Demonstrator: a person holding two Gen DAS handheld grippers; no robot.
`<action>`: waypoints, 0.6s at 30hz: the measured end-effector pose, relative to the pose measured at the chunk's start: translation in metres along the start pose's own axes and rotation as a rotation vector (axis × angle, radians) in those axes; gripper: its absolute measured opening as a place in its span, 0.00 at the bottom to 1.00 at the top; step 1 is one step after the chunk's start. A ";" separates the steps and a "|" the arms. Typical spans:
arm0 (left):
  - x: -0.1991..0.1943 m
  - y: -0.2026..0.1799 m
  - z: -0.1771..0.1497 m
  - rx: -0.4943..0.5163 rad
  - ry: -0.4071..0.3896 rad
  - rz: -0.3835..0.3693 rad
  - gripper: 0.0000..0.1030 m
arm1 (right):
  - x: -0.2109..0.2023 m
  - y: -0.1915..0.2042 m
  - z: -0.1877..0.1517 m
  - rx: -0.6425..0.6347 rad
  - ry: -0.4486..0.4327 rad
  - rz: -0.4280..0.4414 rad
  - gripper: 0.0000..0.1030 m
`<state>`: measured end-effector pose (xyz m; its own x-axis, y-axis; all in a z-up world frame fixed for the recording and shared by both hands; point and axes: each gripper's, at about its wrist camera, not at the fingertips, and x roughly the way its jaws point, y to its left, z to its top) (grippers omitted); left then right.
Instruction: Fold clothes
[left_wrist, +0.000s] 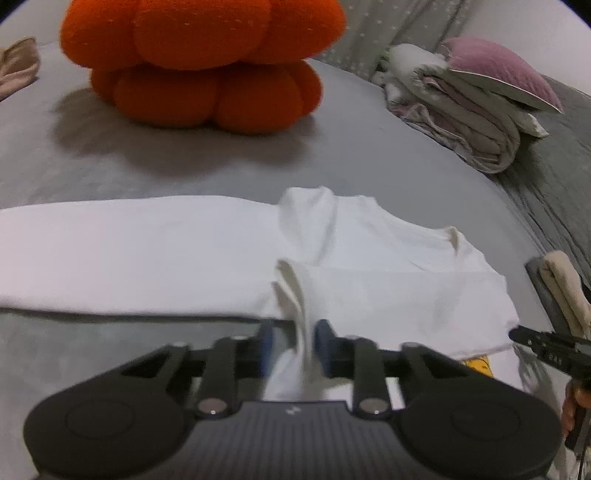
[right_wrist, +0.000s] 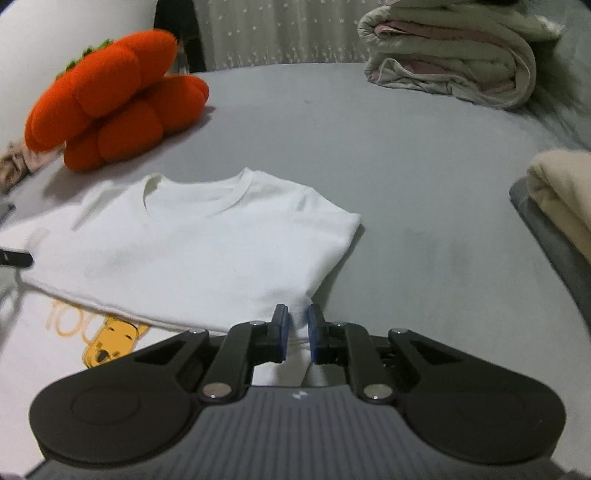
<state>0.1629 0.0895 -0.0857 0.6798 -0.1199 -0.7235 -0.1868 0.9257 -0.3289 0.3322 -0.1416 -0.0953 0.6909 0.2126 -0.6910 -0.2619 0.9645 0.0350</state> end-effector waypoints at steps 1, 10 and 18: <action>0.000 -0.002 0.000 0.018 -0.007 0.013 0.32 | 0.002 0.003 0.000 -0.012 0.001 -0.015 0.12; -0.005 0.012 0.010 -0.051 -0.038 -0.025 0.31 | -0.011 0.005 0.003 0.029 -0.024 -0.057 0.13; -0.031 0.012 0.003 -0.038 -0.025 -0.084 0.31 | -0.064 0.003 -0.019 0.301 0.059 0.029 0.42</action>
<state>0.1417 0.1057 -0.0659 0.7114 -0.1871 -0.6775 -0.1548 0.8986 -0.4106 0.2743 -0.1557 -0.0648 0.6437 0.2393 -0.7269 -0.0631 0.9632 0.2613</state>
